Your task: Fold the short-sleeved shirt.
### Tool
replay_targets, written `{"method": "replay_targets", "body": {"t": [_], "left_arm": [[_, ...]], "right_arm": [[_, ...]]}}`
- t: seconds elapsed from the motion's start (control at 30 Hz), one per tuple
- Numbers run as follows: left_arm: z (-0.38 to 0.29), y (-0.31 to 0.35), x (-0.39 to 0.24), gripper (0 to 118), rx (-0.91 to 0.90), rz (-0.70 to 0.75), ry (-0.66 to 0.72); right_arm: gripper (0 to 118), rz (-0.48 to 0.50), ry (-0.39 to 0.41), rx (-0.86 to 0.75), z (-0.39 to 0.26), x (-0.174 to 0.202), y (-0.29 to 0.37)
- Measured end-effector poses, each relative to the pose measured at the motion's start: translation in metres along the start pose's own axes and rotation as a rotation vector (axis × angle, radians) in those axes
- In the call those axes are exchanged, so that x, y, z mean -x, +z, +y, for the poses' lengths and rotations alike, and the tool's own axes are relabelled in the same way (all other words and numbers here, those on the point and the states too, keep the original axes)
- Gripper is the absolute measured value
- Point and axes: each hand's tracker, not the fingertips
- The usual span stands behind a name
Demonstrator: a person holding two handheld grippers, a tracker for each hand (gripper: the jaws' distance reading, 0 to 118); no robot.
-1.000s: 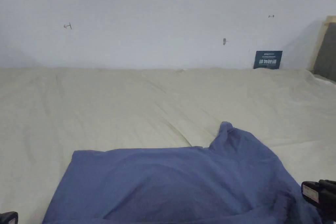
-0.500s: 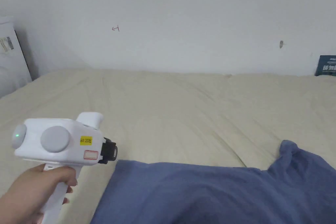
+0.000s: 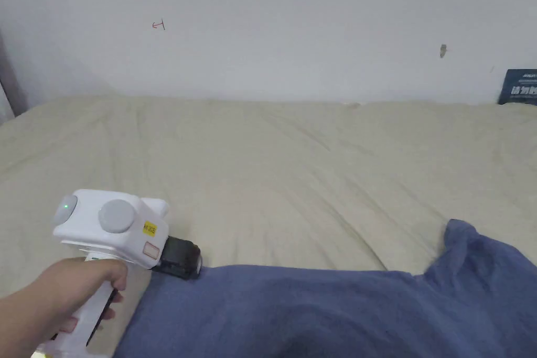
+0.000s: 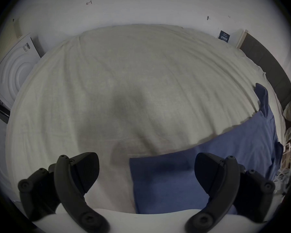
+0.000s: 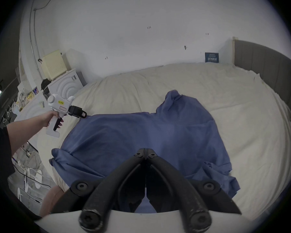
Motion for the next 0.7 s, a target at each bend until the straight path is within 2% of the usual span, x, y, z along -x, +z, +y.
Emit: {"method": "replay_targets", "body": {"t": [0.03, 0.07, 0.1, 0.17, 0.2, 0.23, 0.27, 0.37, 0.47, 0.57, 0.6, 0.63, 0.67, 0.7], "left_arm": [[-0.002, -0.003, -0.004, 77, 0.011, -0.029, 0.011], [-0.004, -0.005, -0.011, 73, 0.013, -0.025, -0.010], [-0.007, -0.004, -0.024, 70, -0.007, 0.096, -0.099], [-0.009, 0.003, -0.033, 62, -0.039, 0.050, -0.163], [-0.011, 0.007, -0.039, 44, -0.047, 0.044, -0.178], [-0.012, 0.010, -0.042, 18, -0.056, 0.011, -0.174], [-0.012, 0.013, -0.039, 3, -0.067, 0.009, -0.172], [-0.013, 0.016, -0.042, 3, -0.058, 0.031, -0.193], [-0.010, 0.024, -0.038, 3, -0.093, 0.038, -0.176], [-0.012, 0.036, -0.041, 3, -0.122, 0.049, -0.168], [-0.012, 0.040, -0.043, 3, -0.127, 0.048, -0.170], [-0.012, 0.043, -0.045, 3, -0.131, 0.048, -0.176], [-0.013, 0.044, -0.045, 3, -0.128, 0.051, -0.183], [-0.013, 0.046, -0.046, 3, -0.127, 0.064, -0.202]], "right_arm": [[0, -0.011, 0.005, 0.004, -0.002, 0.003, -0.003], [0, -0.024, 0.017, 0.006, -0.003, 0.005, -0.005], [0, -0.027, 0.032, 0.007, -0.003, 0.006, -0.007], [0, -0.018, 0.049, 0.011, -0.004, 0.010, -0.011], [0, -0.009, 0.052, 0.012, -0.003, 0.011, -0.013], [0, -0.002, 0.050, 0.011, -0.002, 0.011, -0.015], [0, 0.007, 0.043, 0.007, 0.001, 0.010, -0.017], [0, 0.061, -0.023, -0.016, 0.026, -0.002, -0.024], [0, 0.019, -0.104, -0.091, 0.074, -0.033, -0.037], [0, -0.052, -0.153, -0.057, 0.125, -0.085, -0.075], [6, -0.077, -0.153, 0.000, 0.140, -0.103, -0.094], [29, -0.079, -0.153, 0.076, 0.154, -0.124, -0.115], [79, -0.057, -0.169, 0.124, 0.161, -0.138, -0.132], [106, -0.060, -0.161, 0.211, 0.165, -0.151, -0.152]]}}
